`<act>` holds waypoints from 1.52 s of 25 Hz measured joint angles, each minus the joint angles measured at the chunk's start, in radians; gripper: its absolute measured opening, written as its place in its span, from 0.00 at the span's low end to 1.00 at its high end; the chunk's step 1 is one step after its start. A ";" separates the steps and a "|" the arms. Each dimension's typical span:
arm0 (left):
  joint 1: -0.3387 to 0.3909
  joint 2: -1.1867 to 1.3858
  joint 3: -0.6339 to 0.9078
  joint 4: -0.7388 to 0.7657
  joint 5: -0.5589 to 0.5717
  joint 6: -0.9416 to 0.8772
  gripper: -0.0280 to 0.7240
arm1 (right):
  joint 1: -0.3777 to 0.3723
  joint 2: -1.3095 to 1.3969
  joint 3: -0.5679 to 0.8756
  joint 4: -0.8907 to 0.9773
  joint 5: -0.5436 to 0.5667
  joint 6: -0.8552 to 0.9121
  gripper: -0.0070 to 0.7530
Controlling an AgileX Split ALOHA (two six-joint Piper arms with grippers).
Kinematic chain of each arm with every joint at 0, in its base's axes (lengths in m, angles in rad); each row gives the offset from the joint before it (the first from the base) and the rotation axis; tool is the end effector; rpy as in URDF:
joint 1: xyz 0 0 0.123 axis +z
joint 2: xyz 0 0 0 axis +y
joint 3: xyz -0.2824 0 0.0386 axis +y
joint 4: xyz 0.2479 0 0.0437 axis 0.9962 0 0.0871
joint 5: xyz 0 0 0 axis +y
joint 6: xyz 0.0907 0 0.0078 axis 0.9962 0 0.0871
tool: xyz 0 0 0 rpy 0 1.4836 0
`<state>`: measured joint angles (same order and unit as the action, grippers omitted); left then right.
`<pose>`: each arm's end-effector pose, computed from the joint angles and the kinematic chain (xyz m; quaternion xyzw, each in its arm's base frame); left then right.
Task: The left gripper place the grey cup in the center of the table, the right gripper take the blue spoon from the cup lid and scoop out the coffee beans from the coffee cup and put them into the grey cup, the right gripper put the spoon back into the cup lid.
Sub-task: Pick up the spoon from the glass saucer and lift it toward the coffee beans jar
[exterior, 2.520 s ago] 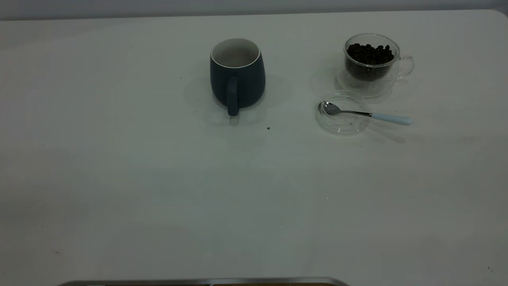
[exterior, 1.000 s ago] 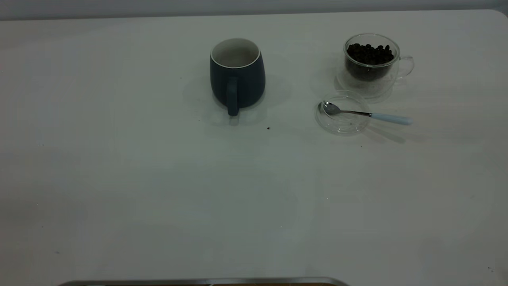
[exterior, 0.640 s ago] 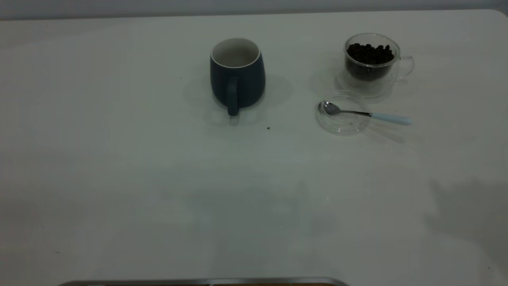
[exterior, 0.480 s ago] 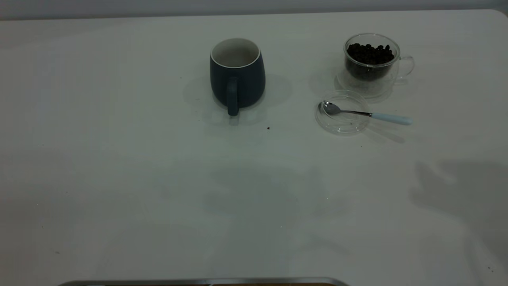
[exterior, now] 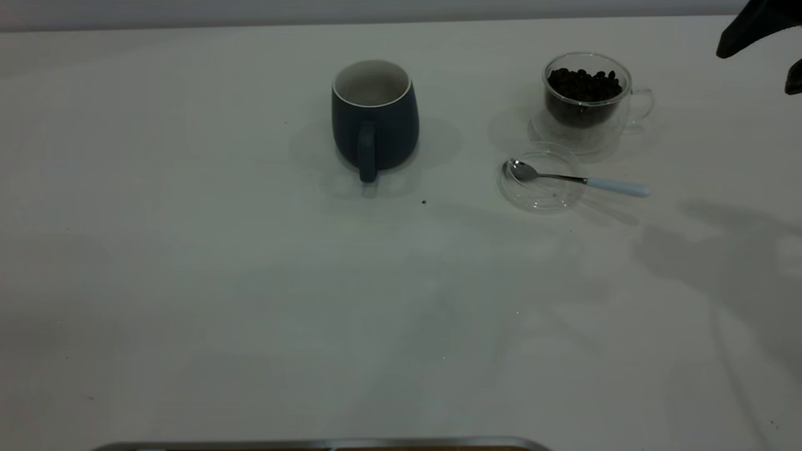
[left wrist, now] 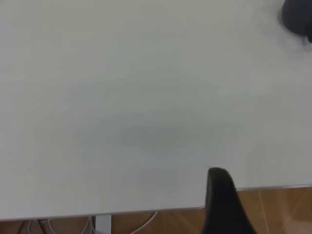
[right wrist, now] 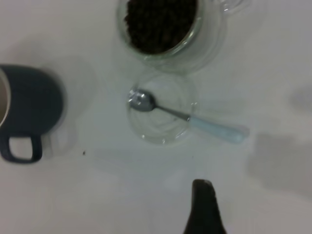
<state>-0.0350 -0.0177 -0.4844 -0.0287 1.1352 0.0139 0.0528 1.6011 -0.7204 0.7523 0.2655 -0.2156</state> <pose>-0.0091 -0.0021 0.2669 0.0224 0.8712 -0.0195 0.4901 0.2865 0.0316 0.1659 0.1953 0.9343 0.1632 0.2495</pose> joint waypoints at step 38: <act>0.000 0.000 0.000 0.000 0.000 0.000 0.70 | -0.193 0.779 -0.145 1.041 0.514 -1.113 0.79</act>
<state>-0.0350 -0.0177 -0.4844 -0.0287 1.1352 0.0139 -0.1400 2.3805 -0.8654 1.7929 0.7796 -1.3284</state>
